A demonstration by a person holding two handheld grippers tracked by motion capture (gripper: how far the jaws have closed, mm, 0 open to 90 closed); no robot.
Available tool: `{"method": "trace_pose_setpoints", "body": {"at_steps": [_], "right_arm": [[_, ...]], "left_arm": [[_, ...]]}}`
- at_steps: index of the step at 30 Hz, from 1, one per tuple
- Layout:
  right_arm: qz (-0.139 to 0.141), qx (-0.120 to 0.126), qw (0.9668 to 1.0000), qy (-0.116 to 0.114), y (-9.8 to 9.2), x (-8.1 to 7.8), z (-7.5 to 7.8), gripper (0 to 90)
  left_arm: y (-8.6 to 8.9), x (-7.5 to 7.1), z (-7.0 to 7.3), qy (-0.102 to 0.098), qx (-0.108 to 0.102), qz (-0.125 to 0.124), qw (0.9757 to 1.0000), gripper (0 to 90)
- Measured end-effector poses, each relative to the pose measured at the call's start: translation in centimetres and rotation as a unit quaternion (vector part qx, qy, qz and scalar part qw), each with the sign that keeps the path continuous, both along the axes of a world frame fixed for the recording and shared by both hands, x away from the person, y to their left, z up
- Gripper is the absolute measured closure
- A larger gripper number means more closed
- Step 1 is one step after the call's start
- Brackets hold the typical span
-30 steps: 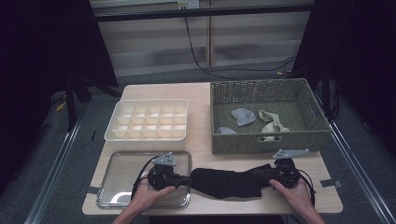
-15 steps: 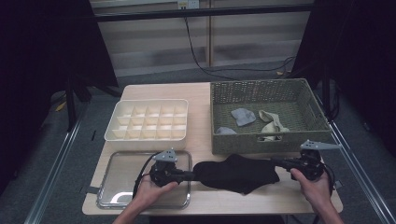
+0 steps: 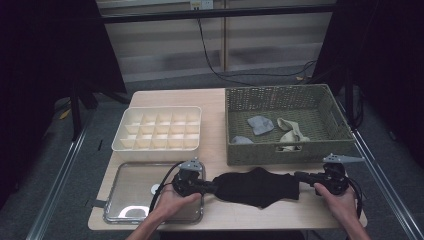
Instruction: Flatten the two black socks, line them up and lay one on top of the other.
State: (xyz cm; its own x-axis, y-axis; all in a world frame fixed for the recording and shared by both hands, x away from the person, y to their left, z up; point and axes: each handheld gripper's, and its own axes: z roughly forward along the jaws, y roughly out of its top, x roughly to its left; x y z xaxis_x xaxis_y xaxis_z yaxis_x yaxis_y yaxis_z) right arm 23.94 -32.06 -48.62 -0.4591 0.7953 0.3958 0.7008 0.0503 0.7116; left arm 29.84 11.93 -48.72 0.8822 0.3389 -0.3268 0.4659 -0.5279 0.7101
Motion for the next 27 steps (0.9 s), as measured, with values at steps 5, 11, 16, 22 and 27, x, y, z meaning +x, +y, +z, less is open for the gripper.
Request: {"method": "trace_pose_setpoints", "body": {"at_steps": [5,11,16,22,27], "right_arm": [[-0.004,0.002,1.0,-0.008,0.1,-0.1,0.3,79.0],[-0.004,0.011,0.9998,-0.017,0.0,-0.2,0.7,77.2],[0.009,0.012,0.9998,-0.011,0.8,-0.2,0.7,78.1],[0.028,0.017,0.9994,-0.012,2.2,0.6,1.0,76.3],[0.05,0.011,0.9987,-0.008,3.4,1.2,0.8,74.9]], "left_arm": [[0.6,0.2,0.4,-0.005,-0.011,0.017,0.9998,69.0],[1.0,0.0,1.0,-0.014,-0.016,0.019,0.9996,66.8],[0.9,-0.3,1.7,-0.026,-0.024,0.003,0.9994,79.1],[-0.7,0.2,1.8,-0.023,-0.019,-0.027,0.9992,81.7],[-1.7,0.8,0.4,-0.013,-0.001,-0.028,0.9995,81.1]]}}
